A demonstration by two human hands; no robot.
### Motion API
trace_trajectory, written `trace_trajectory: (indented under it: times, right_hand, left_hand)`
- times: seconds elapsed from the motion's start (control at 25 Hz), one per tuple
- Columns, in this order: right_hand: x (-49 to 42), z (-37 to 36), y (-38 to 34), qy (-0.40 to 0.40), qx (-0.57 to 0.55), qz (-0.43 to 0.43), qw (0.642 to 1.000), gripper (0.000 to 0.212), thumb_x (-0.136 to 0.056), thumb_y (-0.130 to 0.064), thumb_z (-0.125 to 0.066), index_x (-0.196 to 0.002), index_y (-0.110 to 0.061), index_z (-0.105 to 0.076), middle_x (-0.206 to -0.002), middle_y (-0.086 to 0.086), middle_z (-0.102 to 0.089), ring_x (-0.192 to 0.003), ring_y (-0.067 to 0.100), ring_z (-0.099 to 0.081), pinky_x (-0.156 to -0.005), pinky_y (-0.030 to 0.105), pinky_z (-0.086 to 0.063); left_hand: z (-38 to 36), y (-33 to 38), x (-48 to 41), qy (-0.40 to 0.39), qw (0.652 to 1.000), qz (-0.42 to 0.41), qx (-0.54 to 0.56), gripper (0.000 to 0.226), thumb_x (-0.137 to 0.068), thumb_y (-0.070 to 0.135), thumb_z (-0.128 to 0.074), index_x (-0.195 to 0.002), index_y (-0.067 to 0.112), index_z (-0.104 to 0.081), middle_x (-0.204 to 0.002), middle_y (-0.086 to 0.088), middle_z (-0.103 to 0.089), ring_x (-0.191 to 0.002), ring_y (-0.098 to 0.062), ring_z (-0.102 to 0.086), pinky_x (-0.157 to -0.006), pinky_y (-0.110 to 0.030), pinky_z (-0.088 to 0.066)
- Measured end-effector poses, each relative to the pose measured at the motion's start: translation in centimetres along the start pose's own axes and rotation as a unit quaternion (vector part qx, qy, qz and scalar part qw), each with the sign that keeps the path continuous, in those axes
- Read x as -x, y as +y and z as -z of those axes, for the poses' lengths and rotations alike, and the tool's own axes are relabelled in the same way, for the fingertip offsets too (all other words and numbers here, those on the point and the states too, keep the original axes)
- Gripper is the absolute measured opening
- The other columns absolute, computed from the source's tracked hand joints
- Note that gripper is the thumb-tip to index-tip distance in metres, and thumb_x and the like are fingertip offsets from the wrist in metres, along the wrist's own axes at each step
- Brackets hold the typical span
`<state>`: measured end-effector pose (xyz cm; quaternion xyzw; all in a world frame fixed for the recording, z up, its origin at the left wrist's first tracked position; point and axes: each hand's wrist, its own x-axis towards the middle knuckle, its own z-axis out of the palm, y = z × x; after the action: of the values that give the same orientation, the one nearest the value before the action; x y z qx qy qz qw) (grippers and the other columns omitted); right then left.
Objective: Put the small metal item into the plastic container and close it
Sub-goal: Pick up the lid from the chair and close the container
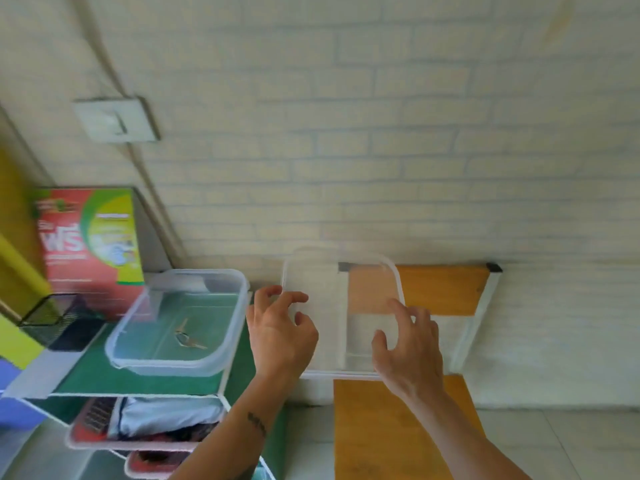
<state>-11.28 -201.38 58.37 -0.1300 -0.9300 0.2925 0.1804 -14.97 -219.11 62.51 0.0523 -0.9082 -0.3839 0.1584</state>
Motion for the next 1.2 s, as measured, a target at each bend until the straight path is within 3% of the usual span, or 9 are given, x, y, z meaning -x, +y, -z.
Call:
trace_trajectory:
  times: [0.2,0.44,0.6,0.8,1.2]
  right_hand:
    - [-1.1,-3.9,-8.2,-0.009,0.032,0.046,0.998,0.058,-0.084,-0.040,-0.052,-0.140,-0.026,-0.043,-0.128,0.003,-0.043,-0.116,0.022,-0.041,-0.080,0.037,-0.052]
    - [0.0,-11.0,-18.1,-0.040,0.059,0.023,0.997,0.058,-0.086,-0.041,-0.049,-0.141,-0.026,-0.037,-0.127,0.004,-0.042,-0.114,0.024,-0.041,-0.087,0.039,-0.050]
    - [1.2,-14.5,-22.8,-0.072,0.069,0.003,0.995,0.051,-0.087,-0.040,-0.048,-0.135,-0.026,-0.039,-0.119,0.006,-0.042,-0.107,0.024,-0.042,-0.081,0.034,-0.047]
    - [2.5,-16.8,-24.8,-0.129,0.084,-0.008,0.988,0.056,-0.091,-0.039,-0.046,-0.142,-0.022,-0.032,-0.126,0.008,-0.038,-0.113,0.026,-0.040,-0.083,0.032,-0.043]
    - [2.3,-17.8,-25.8,-0.145,0.139,0.014,0.979,0.054,-0.091,-0.038,-0.047,-0.140,-0.021,-0.033,-0.121,0.009,-0.038,-0.108,0.026,-0.041,-0.074,0.029,-0.039]
  left_hand:
    - [6.0,-5.1,-4.3,0.006,0.999,0.041,0.015,0.025,-0.084,0.009,-0.058,-0.097,0.025,-0.072,-0.137,0.002,-0.049,-0.122,-0.024,-0.043,-0.101,-0.033,-0.039]
    - [12.1,-14.1,-10.5,-0.001,0.999,0.044,0.009,0.029,-0.077,0.007,-0.054,-0.088,0.026,-0.072,-0.130,0.000,-0.059,-0.114,-0.031,-0.051,-0.099,-0.038,-0.041]
    - [14.5,-18.4,-13.0,-0.025,0.998,0.053,-0.022,0.028,-0.077,0.007,-0.054,-0.089,0.026,-0.072,-0.130,0.001,-0.060,-0.113,-0.032,-0.050,-0.096,-0.039,-0.040]
    - [15.1,-22.0,-13.8,-0.052,0.995,0.065,-0.046,0.029,-0.078,0.010,-0.056,-0.097,0.027,-0.071,-0.134,0.001,-0.057,-0.113,-0.032,-0.048,-0.094,-0.039,-0.040]
    - [15.0,-23.3,-14.6,-0.123,0.982,0.081,-0.114,0.035,-0.080,0.020,-0.056,-0.114,0.027,-0.062,-0.138,-0.003,-0.047,-0.123,-0.033,-0.041,-0.102,-0.047,-0.043]
